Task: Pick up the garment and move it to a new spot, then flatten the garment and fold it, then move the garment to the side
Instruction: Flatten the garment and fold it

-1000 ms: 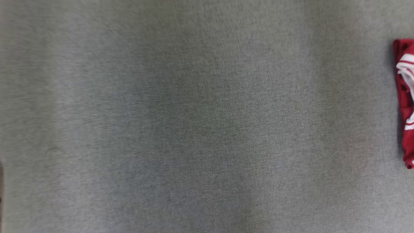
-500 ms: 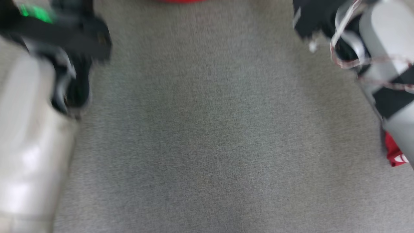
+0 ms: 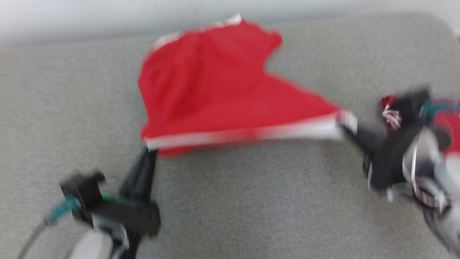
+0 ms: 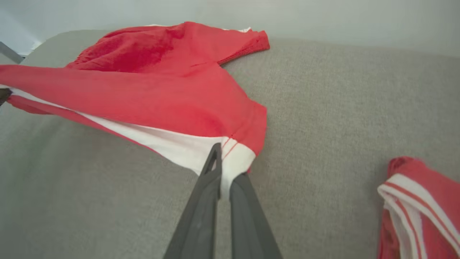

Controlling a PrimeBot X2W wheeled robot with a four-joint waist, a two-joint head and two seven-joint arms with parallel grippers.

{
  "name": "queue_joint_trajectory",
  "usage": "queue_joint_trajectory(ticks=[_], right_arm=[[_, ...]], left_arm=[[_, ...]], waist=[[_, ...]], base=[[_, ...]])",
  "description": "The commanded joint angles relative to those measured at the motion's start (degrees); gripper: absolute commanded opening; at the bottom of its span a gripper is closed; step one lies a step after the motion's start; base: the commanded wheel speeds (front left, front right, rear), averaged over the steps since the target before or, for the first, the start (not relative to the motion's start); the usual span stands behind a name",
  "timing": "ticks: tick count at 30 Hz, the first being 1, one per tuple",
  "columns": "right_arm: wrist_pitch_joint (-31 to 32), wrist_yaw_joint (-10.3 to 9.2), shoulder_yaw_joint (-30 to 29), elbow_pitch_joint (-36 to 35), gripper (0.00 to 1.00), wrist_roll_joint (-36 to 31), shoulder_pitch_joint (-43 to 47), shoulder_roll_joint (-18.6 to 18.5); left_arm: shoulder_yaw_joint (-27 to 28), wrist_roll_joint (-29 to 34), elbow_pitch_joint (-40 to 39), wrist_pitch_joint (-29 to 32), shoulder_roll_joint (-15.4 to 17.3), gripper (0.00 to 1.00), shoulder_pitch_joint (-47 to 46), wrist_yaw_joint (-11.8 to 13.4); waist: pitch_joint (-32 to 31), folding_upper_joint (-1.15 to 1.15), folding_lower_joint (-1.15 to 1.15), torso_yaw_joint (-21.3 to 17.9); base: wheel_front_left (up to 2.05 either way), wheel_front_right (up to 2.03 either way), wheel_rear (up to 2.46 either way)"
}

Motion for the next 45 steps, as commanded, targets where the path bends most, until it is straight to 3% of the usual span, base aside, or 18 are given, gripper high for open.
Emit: queue_joint_trajectory(ticks=[1,8,9,15,20,24,29,34,45], right_arm=[[2.5,-0.13,-1.82,-1.83,0.0,0.37,5.5,-0.97],[17.11,-0.15,-14.09,-12.99,0.0,-1.43,27.56,-0.94],[22.15,-0.15,-18.1,-17.03,0.0,-2.02,33.93,0.62],[37.64,-0.14,-30.84,-29.7,0.0,-9.07,49.45,7.41],[44.4,-0.14,-35.02,-39.25,0.0,-13.72,53.54,13.31],[42.3,-0.14,-33.68,-43.0,0.0,-18.58,47.72,13.01],[35.72,-0.13,-27.62,-35.92,0.0,-20.83,35.48,10.18],[29.49,-0.13,-21.44,-23.81,0.0,-21.16,23.42,7.66],[16.0,-0.13,-14.38,1.95,0.0,-21.46,2.27,9.39]], left_arm=[[-0.37,0.62,0.5,-0.11,0.25,0.0,3.59,0.11],[-2.18,1.73,0.74,0.93,2.15,0.0,13.72,2.12],[-3.22,2.07,-0.59,2.56,3.23,0.0,16.23,2.46],[-6.77,2.73,-5.85,11.87,7.78,0.0,23.54,5.0],[-7.88,1.95,-11.93,15.73,9.49,0.0,27.27,6.5],[-6.94,0.42,-16.43,15.53,8.81,0.0,28.03,7.0],[-6.29,-1.41,-16.58,15.32,5.83,0.0,23.75,7.11],[-5.53,-1.94,-13.71,16.1,2.82,0.0,16.92,8.24],[-4.88,-0.83,-4.79,17.21,-2.36,0.0,2.18,10.69]], waist=[[-7.72,0.01,0.03,2.53],[-11.88,0.01,0.03,3.64],[-12.34,0.01,0.03,3.89],[-12.45,0.01,0.03,4.36],[-12.21,0.01,0.03,4.81],[-11.26,0.01,0.03,4.63],[-10.17,0.01,0.03,4.99],[-8.56,0.01,0.03,6.54],[-3.93,0.01,0.03,10.7]], base=[[0.0,0.0,0.0],[0.0,0.0,0.0],[0.0,0.0,0.0],[0.0,0.0,0.0],[0.0,0.0,0.0],[0.0,0.0,0.0],[0.0,0.0,0.0],[0.0,0.0,0.0],[0.0,0.0,0.0]])
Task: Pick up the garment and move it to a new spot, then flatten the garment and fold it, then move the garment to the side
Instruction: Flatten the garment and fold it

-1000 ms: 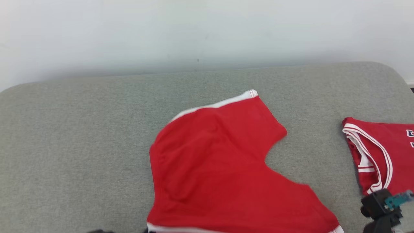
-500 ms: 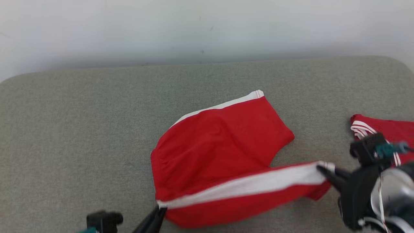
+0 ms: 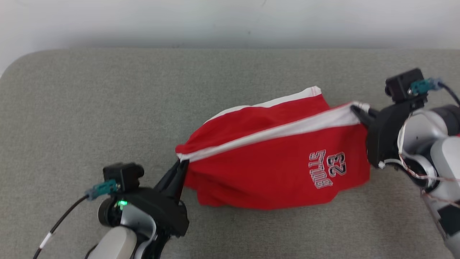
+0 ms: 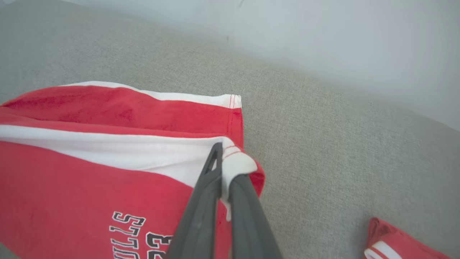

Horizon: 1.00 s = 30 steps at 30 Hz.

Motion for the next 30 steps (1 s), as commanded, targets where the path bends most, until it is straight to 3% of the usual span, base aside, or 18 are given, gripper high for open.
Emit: queue_joint_trajectory(ticks=[1,11,12,13,15,16,17,18,19,26,30], right_arm=[[-1.4,-0.13,-0.07,1.55,0.0,-0.41,-1.58,0.32],[-10.81,-0.13,1.94,16.93,0.0,-3.16,-13.87,3.02],[-11.57,-0.14,2.1,18.13,0.0,-3.38,-14.89,3.34],[-12.1,-0.13,2.31,19.5,0.0,-3.56,-15.67,3.75],[-12.71,-0.13,2.72,21.97,0.0,-3.32,-16.88,4.68],[-12.91,-0.13,2.88,23.07,0.0,-3.28,-17.44,4.91],[-12.91,-0.13,2.88,23.07,0.0,-3.28,-17.44,4.91],[-12.99,-0.13,3.1,24.15,0.6,-2.92,-17.85,5.43],[-13.58,-0.13,3.24,24.93,1.0,-2.49,-18.35,6.0],[-15.05,-0.13,5.73,28.07,1.0,1.18,-18.3,6.71],[-11.15,-0.13,6.9,28.54,1.0,5.05,-15.7,5.83]], left_arm=[[-0.06,0.69,0.69,0.0,-0.16,0.0,-1.61,0.49],[-0.12,3.09,7.14,0.91,-2.94,0.0,-11.11,3.94],[-0.13,3.39,7.71,0.77,-3.04,0.05,-11.95,4.01],[-0.16,3.39,8.3,0.59,-3.27,0.27,-12.7,3.93],[-0.63,3.76,9.58,0.9,-3.62,0.36,-13.8,3.77],[-0.77,3.7,10.08,0.74,-3.91,0.74,-14.34,3.69],[-0.77,3.7,10.08,0.74,-3.91,0.74,-14.34,3.69],[-0.93,3.7,10.54,0.52,-4.1,1.0,-14.79,3.59],[-0.84,3.81,10.94,-0.01,-4.26,1.0,-15.11,3.8],[-0.2,4.65,12.84,-5.57,-4.19,1.0,-14.04,3.16],[0.06,5.75,11.68,-11.63,-3.36,1.0,-10.95,2.08]], waist=[[2.0,-0.01,-0.02,1.69],[6.87,-0.01,-0.02,3.9],[7.35,-0.01,-0.02,4.01],[7.7,-0.01,-0.02,4.09],[8.22,-0.01,-0.02,4.18],[8.37,-0.01,-0.02,4.23],[8.37,-0.01,-0.02,4.23],[8.45,-0.01,-0.02,4.26],[8.51,-0.01,-0.02,4.28],[6.47,-0.01,-0.02,4.15],[4.1,-0.01,-0.02,3.93]], base=[[0.0,0.0,0.0],[0.0,0.0,0.0],[0.0,0.0,0.0],[0.0,0.0,0.0],[0.0,0.0,0.0],[0.0,0.0,0.0],[0.0,0.0,0.0],[0.0,0.0,0.0],[0.0,0.0,0.0],[0.0,0.0,0.0],[0.0,0.0,0.0]])
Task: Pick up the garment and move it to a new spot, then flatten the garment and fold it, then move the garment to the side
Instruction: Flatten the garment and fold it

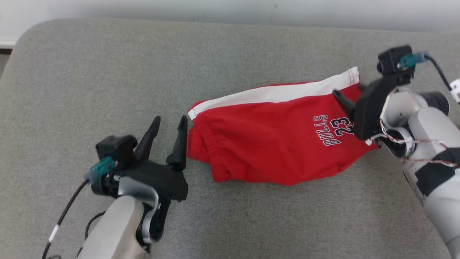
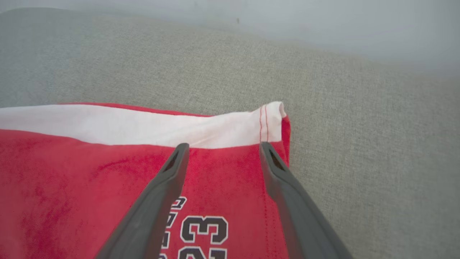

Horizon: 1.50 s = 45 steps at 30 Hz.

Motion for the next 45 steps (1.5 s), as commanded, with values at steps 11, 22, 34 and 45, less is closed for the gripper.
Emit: queue_joint_trajectory(ticks=[11,22,34,45], right_arm=[[1.41,-0.13,-3.76,0.93,1.0,3.89,7.16,-2.93],[-1.39,-0.13,-10.99,10.47,1.0,-1.02,6.28,-0.68],[0.52,0.2,-10.35,19.57,0.17,-7.61,9.23,6.07],[-5.18,-0.2,-14.07,19.58,0.0,-12.44,6.51,2.22]], left_arm=[[8.73,14.42,-16.11,-6.63,-0.71,1.0,16.13,-2.56],[18.09,22.67,-23.45,-6.66,-5.66,1.0,29.28,-8.19],[20.27,21.38,-22.64,-6.67,-5.83,1.0,32.98,-8.09],[20.55,21.29,-21.99,-6.67,-5.84,1.0,33.28,-8.02]], waist=[[-4.27,-0.01,0.01,0.85],[-1.85,-0.01,0.01,4.2],[-2.35,-0.01,0.01,5.34],[-4.1,-0.01,0.01,3.78]], base=[[0.0,0.0,0.0],[0.0,0.0,0.0],[0.0,0.0,0.0],[0.0,0.0,0.0]])
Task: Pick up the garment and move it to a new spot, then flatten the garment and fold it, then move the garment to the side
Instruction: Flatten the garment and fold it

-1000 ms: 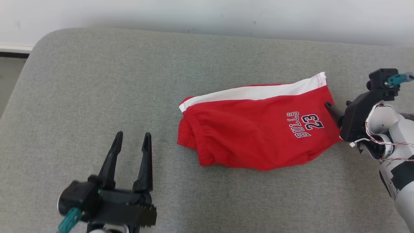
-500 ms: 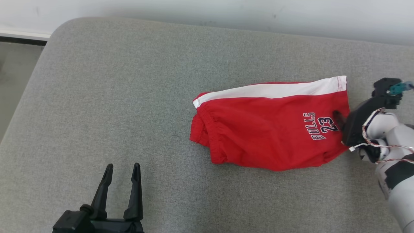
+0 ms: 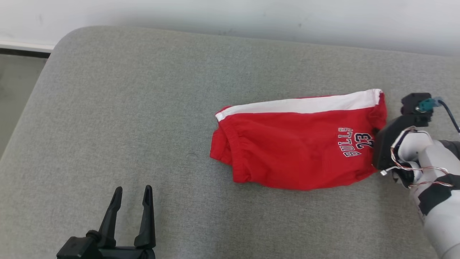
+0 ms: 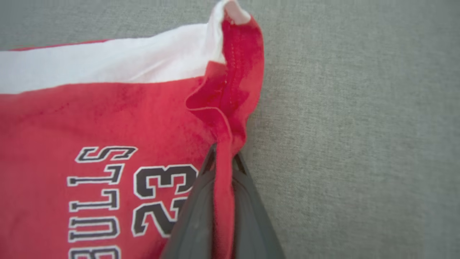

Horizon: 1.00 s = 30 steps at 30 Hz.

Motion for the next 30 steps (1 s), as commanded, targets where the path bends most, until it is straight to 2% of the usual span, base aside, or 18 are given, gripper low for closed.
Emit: queue_joint_trajectory(ticks=[1,5,12,16,21,25,30], right_arm=[[-0.13,-0.29,-0.27,0.33,0.0,-0.45,1.73,-1.26],[-1.09,-0.25,-1.22,-2.39,0.0,-1.89,2.17,-3.61],[0.7,-0.24,-3.16,-7.91,0.0,-5.3,4.79,-8.3],[2.88,-0.23,-4.63,-12.67,0.0,-8.35,6.35,-9.12],[7.11,-0.23,-4.3,-21.07,0.0,-9.94,8.26,-5.42],[11.18,-0.23,-1.79,-27.97,0.0,-8.93,9.68,-1.8],[15.03,-0.23,1.11,-32.92,0.0,-8.47,10.59,2.02]], left_arm=[[0.14,-0.26,0.04,0.0,-0.05,1.0,0.73,0.25],[0.02,-0.35,0.26,0.0,-0.04,1.0,1.35,0.18],[-0.8,-0.34,0.01,0.0,-0.04,1.0,1.84,0.46],[-1.35,-0.34,-0.14,0.0,-0.04,1.0,2.2,0.75],[-1.52,-0.66,0.05,0.0,-0.04,1.0,2.24,0.85],[-1.75,-1.05,0.33,0.0,-0.04,1.0,2.15,0.91],[-1.96,-1.7,0.52,0.0,-0.04,1.0,1.95,0.81]], waist=[[-0.96,-0.01,-0.01,-0.87],[-2.67,-0.01,-0.01,-2.28],[-5.0,-0.01,-0.01,-3.88],[-5.64,-0.01,-0.01,-4.28],[-5.99,-0.01,-0.01,-4.44],[-6.03,-0.01,-0.01,-4.13],[-5.75,-0.01,-0.01,-3.22]], base=[[0.0,0.0,0.0],[0.0,0.0,0.0],[0.0,0.0,0.0],[0.0,0.0,0.0],[0.0,0.0,0.0],[0.0,0.0,0.0],[0.0,0.0,0.0]])
